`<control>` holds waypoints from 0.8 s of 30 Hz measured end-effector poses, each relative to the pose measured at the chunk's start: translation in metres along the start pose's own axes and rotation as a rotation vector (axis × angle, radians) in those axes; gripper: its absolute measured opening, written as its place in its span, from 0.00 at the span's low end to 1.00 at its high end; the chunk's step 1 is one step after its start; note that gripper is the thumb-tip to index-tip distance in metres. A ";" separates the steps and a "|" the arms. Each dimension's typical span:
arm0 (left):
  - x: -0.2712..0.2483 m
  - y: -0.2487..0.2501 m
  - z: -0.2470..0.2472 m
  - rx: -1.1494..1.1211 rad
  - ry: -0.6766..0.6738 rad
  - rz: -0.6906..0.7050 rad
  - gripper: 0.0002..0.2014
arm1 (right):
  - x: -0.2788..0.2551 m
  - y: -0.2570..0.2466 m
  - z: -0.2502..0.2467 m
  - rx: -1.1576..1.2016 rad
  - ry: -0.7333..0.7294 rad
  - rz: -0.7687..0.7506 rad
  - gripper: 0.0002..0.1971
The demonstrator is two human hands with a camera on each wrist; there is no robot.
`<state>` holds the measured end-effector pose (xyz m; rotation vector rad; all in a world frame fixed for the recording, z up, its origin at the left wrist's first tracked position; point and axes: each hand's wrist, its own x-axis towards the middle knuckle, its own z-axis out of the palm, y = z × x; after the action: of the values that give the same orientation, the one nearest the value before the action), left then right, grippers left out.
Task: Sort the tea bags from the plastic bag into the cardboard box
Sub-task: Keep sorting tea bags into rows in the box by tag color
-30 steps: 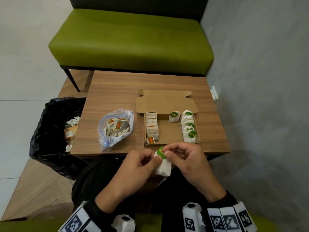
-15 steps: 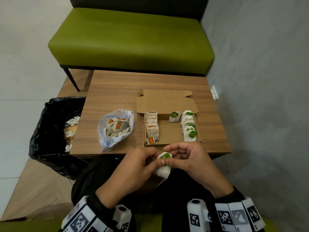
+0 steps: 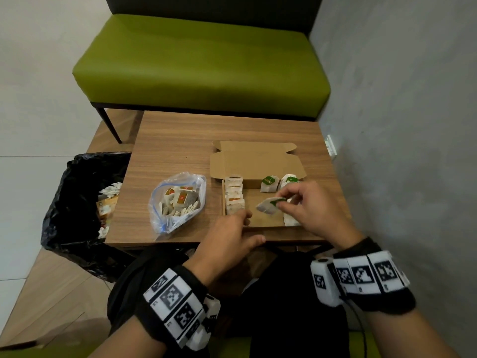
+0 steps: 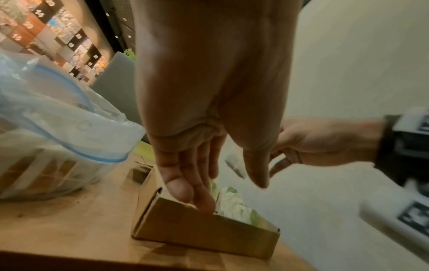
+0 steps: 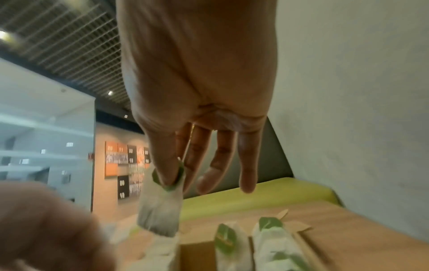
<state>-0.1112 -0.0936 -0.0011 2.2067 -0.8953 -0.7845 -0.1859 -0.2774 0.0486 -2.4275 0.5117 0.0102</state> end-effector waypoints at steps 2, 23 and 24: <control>0.004 -0.003 0.004 0.099 -0.072 -0.004 0.30 | 0.016 0.000 -0.005 -0.148 0.045 0.001 0.04; 0.009 -0.012 0.007 0.255 -0.117 0.074 0.22 | 0.100 0.032 0.032 -0.632 0.014 0.001 0.06; 0.009 -0.013 0.007 0.253 -0.120 0.077 0.21 | 0.101 0.032 0.034 -0.633 0.043 0.006 0.06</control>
<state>-0.1061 -0.0955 -0.0172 2.3446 -1.1882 -0.8112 -0.1006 -0.3165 -0.0107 -3.0471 0.6028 0.1433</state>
